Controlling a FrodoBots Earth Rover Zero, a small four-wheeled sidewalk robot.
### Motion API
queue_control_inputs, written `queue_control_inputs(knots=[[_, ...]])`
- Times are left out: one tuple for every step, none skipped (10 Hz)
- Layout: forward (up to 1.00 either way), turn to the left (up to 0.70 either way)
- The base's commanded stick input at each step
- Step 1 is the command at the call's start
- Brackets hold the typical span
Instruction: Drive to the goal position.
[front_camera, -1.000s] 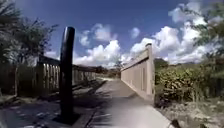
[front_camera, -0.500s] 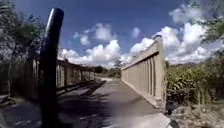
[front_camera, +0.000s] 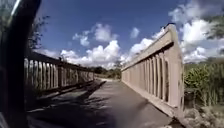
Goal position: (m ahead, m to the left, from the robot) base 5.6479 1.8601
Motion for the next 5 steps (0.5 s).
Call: queue_control_inputs(knots=[[0.70, 0.00], [0.70, 0.00], [0.70, 0.00], [0.70, 0.00], [0.70, 0.00]])
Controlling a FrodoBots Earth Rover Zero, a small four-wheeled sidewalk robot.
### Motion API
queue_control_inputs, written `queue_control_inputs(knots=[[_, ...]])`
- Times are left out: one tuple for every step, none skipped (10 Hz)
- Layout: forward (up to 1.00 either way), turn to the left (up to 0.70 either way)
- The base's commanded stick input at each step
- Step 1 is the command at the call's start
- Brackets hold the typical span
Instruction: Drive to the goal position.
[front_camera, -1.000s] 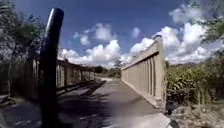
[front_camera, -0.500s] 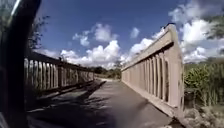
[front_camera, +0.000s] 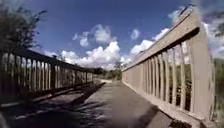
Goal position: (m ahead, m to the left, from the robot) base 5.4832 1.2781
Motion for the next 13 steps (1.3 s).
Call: queue_control_inputs(knots=[[0.70, 0.00], [0.70, 0.00], [0.70, 0.00], [0.70, 0.00], [0.70, 0.00], [0.70, 0.00], [0.70, 0.00], [0.70, 0.00], [0.70, 0.00], [0.70, 0.00], [0.70, 0.00], [0.70, 0.00], [0.70, 0.00]])
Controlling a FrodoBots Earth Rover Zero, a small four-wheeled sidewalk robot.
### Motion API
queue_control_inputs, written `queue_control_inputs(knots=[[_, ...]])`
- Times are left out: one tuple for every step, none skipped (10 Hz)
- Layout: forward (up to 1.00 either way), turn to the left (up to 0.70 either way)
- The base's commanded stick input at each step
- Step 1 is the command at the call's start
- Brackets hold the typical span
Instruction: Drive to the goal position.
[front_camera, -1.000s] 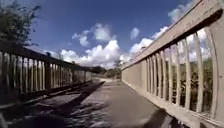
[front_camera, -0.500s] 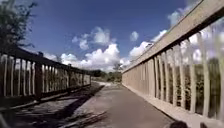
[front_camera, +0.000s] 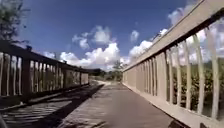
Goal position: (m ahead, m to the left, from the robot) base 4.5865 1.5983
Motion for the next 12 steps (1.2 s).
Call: queue_control_inputs(knots=[[0.70, 0.00], [0.70, 0.00], [0.70, 0.00], [0.70, 0.00], [0.70, 0.00], [0.70, 0.00], [0.70, 0.00], [0.70, 0.00], [0.70, 0.00], [0.70, 0.00], [0.70, 0.00], [0.70, 0.00]])
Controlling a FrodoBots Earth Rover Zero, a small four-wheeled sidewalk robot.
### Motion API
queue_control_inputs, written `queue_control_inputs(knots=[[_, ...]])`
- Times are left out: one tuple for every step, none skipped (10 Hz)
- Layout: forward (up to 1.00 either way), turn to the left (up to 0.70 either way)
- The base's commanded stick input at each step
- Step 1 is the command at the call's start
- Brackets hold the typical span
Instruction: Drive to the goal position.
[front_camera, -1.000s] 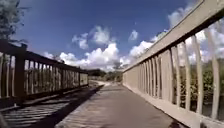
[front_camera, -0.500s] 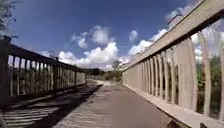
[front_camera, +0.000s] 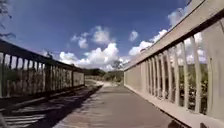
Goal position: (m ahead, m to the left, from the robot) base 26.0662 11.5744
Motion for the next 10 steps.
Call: queue_control_inputs(knots=[[0.70, 0.00], [0.70, 0.00], [0.70, 0.00], [0.70, 0.00], [0.70, 0.00], [0.70, 0.00], [0.70, 0.00], [0.70, 0.10], [0.70, 0.14], [0.70, 0.14]])
